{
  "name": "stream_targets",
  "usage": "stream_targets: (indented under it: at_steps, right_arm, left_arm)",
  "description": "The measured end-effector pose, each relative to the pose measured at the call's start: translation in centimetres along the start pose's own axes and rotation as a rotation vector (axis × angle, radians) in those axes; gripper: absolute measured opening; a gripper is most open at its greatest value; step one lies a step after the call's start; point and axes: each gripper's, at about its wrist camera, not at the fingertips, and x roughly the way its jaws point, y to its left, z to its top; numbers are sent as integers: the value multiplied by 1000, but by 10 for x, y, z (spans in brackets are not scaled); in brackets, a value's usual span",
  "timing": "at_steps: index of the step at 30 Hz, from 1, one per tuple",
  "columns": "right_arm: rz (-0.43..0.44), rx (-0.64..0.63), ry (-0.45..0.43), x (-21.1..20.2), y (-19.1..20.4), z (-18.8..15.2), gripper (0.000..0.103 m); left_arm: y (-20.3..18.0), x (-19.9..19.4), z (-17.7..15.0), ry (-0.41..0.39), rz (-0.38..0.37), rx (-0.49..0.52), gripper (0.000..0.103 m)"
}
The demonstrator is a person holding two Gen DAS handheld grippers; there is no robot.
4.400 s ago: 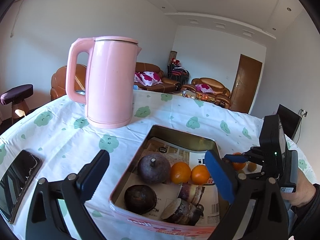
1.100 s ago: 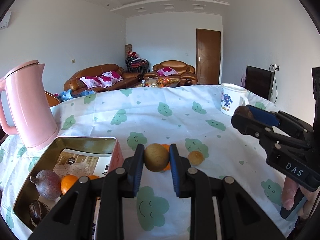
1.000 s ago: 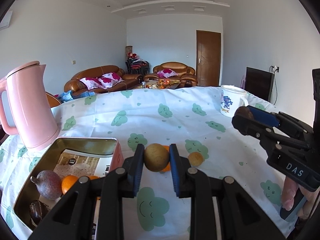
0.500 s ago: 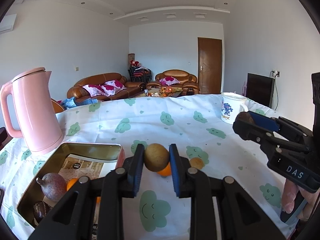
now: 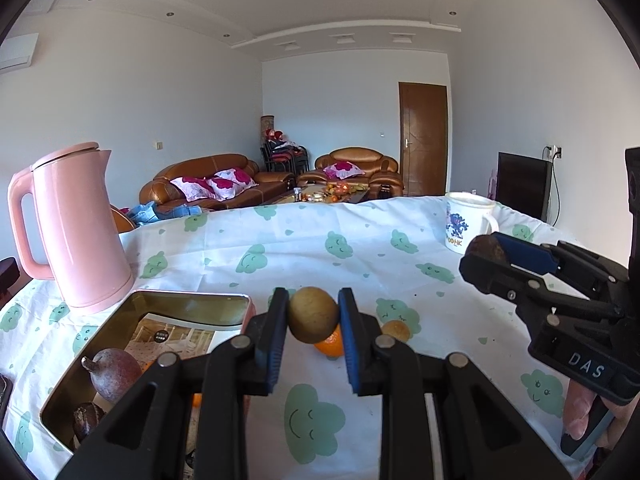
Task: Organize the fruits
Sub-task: 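Carry the mangosteen with the right tool while the left tool carries the brown fruit toward the tin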
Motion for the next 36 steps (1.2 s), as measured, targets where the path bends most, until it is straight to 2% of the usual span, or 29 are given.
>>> stream_targets:
  at_steps: [21,36]
  right_arm:
    - [8,-31,10,10,29,2,42]
    - [36,-58,12,19,52,5,42]
  left_arm:
    - [9,-8,-1,-19,5,-4,26]
    - [30,-19,-5,-25,34,-22,26]
